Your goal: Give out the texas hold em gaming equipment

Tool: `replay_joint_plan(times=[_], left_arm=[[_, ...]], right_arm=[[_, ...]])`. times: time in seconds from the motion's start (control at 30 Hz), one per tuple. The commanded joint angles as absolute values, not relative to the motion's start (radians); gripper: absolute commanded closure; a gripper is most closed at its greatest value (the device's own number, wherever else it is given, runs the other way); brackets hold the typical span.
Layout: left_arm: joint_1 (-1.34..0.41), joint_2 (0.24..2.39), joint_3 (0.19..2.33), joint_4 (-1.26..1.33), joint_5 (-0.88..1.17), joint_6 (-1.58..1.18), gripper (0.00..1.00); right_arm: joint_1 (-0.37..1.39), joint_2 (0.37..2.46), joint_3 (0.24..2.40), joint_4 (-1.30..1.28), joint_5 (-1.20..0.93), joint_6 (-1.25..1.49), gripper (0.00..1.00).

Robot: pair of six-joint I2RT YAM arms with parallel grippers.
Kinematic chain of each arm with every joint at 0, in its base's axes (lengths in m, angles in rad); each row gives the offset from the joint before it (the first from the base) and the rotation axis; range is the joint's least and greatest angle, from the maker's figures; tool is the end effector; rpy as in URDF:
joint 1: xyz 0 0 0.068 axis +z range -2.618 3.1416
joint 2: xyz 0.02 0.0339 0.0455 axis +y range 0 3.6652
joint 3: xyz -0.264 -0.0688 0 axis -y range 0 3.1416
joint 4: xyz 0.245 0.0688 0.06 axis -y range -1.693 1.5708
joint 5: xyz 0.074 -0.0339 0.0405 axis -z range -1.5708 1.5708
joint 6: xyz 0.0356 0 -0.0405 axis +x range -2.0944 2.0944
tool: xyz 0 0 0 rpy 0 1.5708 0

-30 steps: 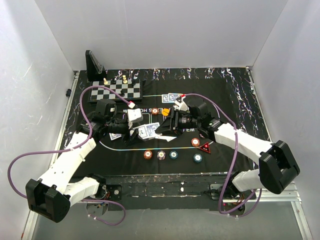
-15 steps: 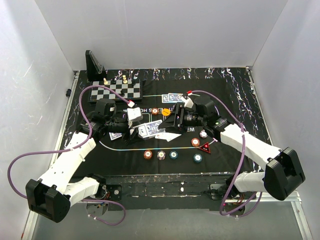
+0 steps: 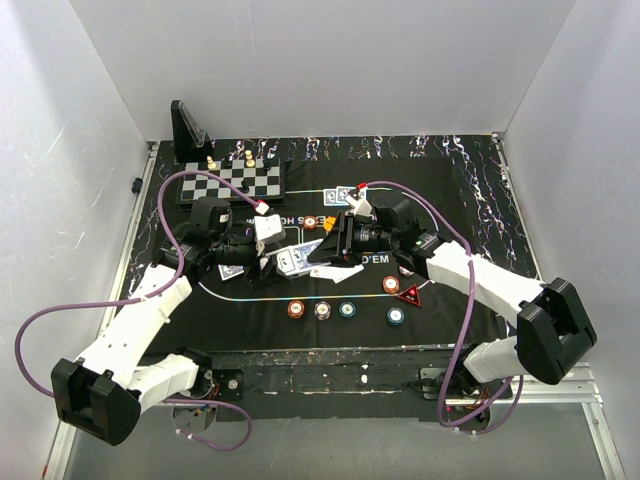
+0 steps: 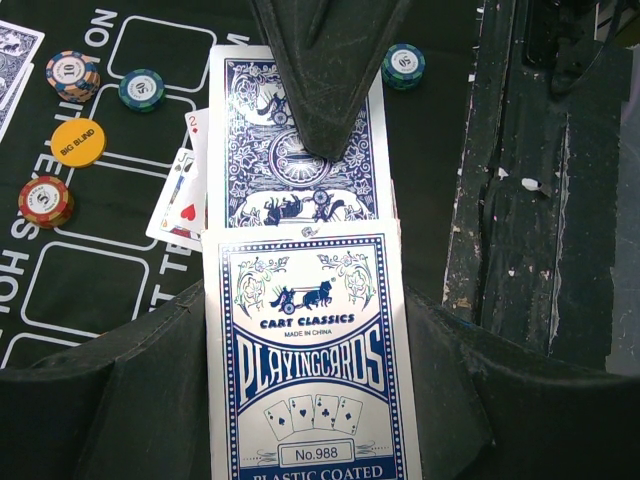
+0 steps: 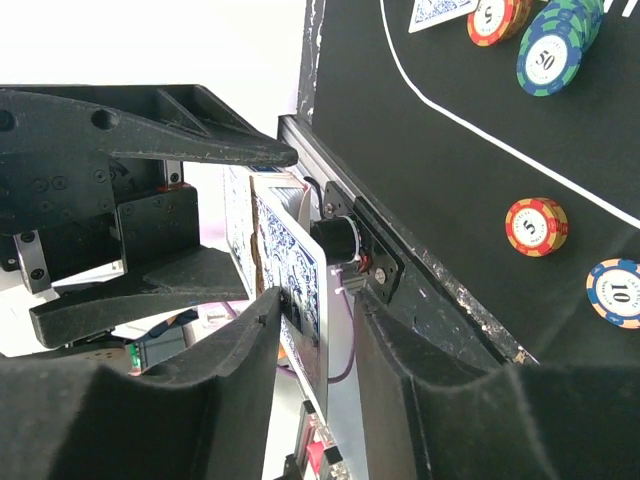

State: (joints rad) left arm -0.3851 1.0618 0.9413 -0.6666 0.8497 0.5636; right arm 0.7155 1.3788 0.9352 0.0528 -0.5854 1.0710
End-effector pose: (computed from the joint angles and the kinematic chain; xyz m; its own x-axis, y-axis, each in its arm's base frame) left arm 0.1851 -0.1039 0.3051 -0.1599 0.4454 -0.8809 0.9757 0.2067 -0.0726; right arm 0.2230 0.2199 0.2822 -0.9561 0.1382 -0.2584 -0.1945 0.3602 0.9124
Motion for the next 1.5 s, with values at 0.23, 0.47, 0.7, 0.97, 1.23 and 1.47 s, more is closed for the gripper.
replay_joint_plan(times=[0.23, 0.47, 0.7, 0.97, 1.23, 1.47], left_arm=[[-0.380, 1.023, 0.948, -0.627, 0.887, 0.543, 0.75], [-0.380, 1.012, 0.945, -0.626, 0.890, 0.537, 0.76], [-0.380, 1.005, 0.939, -0.624, 0.893, 0.532, 0.75], [-0.380, 0.997, 0.920, -0.606, 0.899, 0.522, 0.75], [-0.380, 0.989, 0.891, -0.571, 0.902, 0.496, 0.75], [-0.380, 0.979, 0.877, -0.555, 0.907, 0.480, 0.75]], right_arm=[[0.687, 1.292, 0.917, 0.043, -0.568, 1.057, 0.68], [0.676, 1.290, 0.907, 0.038, -0.575, 1.054, 0.70], [0.655, 1.264, 0.885, 0.028, -0.569, 1.052, 0.85], [0.609, 1.215, 0.891, 0.002, -0.586, 1.051, 0.91], [0.555, 1.154, 0.885, 0.002, -0.632, 1.069, 0.95], [0.442, 1.095, 0.867, -0.081, -0.670, 1.036, 0.99]])
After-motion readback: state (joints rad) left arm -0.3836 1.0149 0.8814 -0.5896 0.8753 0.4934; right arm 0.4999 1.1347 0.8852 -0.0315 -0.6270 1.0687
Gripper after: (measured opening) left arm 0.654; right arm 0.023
